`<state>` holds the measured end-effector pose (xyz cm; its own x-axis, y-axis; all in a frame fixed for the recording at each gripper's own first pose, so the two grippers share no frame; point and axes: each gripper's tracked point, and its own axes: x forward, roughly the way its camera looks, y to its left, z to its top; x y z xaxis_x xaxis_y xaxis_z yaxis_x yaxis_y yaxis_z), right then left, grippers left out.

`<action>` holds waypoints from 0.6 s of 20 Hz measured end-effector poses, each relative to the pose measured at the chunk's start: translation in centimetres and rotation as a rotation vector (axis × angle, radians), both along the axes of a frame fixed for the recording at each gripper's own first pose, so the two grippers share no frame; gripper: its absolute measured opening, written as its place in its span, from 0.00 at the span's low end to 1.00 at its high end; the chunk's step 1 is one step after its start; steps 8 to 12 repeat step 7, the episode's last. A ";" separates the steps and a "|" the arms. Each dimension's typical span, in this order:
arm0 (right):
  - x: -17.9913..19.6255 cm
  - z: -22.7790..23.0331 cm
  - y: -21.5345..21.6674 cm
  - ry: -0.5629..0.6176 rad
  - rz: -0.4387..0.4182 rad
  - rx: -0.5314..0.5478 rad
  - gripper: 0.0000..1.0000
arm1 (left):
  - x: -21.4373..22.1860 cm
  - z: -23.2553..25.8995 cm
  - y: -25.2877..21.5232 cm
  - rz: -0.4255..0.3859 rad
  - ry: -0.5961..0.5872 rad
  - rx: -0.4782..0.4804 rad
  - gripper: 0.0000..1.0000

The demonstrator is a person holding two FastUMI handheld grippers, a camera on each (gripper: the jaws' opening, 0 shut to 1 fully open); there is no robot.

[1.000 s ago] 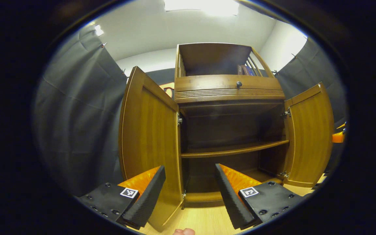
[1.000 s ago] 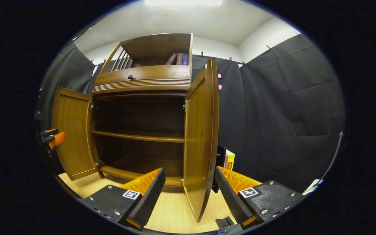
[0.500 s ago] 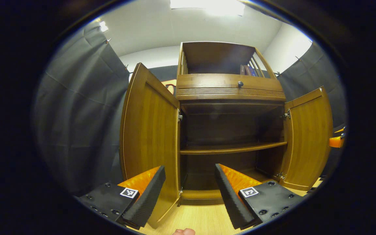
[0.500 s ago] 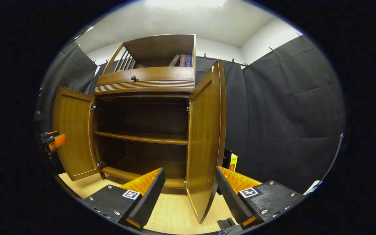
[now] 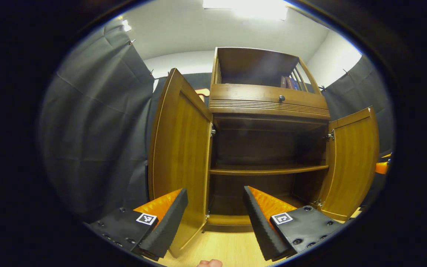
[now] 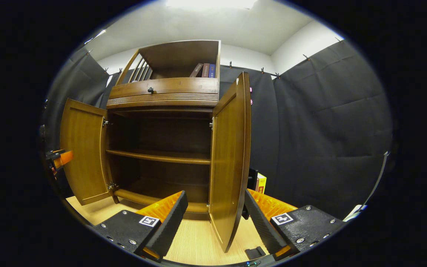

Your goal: Open the right door of the double-door shoe cabinet with the right hand, and open the left door with the left hand.

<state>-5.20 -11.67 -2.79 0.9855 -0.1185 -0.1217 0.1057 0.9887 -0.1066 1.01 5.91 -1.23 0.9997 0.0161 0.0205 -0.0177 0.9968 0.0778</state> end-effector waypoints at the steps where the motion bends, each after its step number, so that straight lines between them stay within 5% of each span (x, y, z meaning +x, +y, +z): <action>1: -0.1 0.0 0.0 0.001 0.000 0.000 0.98 | 0.0 0.0 0.0 0.000 0.000 0.000 0.96; 12: 0.1 -0.3 0.7 0.000 0.013 0.006 0.98 | -0.4 -0.5 -0.7 -0.008 0.018 0.000 0.97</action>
